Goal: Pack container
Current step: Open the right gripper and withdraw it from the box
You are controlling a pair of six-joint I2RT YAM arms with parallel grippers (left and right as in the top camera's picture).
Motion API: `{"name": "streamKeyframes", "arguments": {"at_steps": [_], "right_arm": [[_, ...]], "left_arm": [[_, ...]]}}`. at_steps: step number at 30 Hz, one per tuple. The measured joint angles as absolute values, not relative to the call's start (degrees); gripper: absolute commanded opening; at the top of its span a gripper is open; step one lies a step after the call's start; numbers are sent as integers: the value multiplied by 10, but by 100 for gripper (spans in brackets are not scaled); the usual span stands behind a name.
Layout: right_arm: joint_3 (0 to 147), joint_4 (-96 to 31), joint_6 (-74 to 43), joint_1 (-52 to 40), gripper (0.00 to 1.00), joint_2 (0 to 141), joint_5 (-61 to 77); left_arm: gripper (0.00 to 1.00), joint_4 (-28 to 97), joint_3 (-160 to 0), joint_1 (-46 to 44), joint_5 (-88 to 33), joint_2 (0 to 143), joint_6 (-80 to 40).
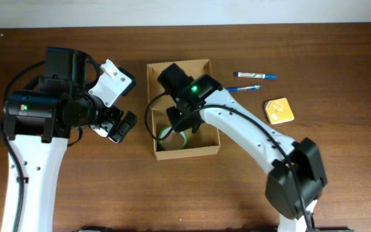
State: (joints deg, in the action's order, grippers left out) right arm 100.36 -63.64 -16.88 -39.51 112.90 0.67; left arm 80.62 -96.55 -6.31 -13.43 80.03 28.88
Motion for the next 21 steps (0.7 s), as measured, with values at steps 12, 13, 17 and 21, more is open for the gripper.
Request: {"name": "streamKeyframes", "arguments": {"at_steps": [12, 13, 17, 21], "right_arm": [[1023, -660, -158, -232, 42, 1034, -1], [1023, -664, -158, -218, 42, 1034, -3], [1023, -673, -158, -152, 42, 1034, -14], [1020, -672, -158, -99, 46, 1034, -38]], "left_arm": [[100, 806, -966, -63, -134, 800, 289], [100, 806, -966, -63, -134, 800, 289], [100, 806, -966, -63, -134, 801, 289], [100, 806, -966, -63, -134, 800, 289]]}}
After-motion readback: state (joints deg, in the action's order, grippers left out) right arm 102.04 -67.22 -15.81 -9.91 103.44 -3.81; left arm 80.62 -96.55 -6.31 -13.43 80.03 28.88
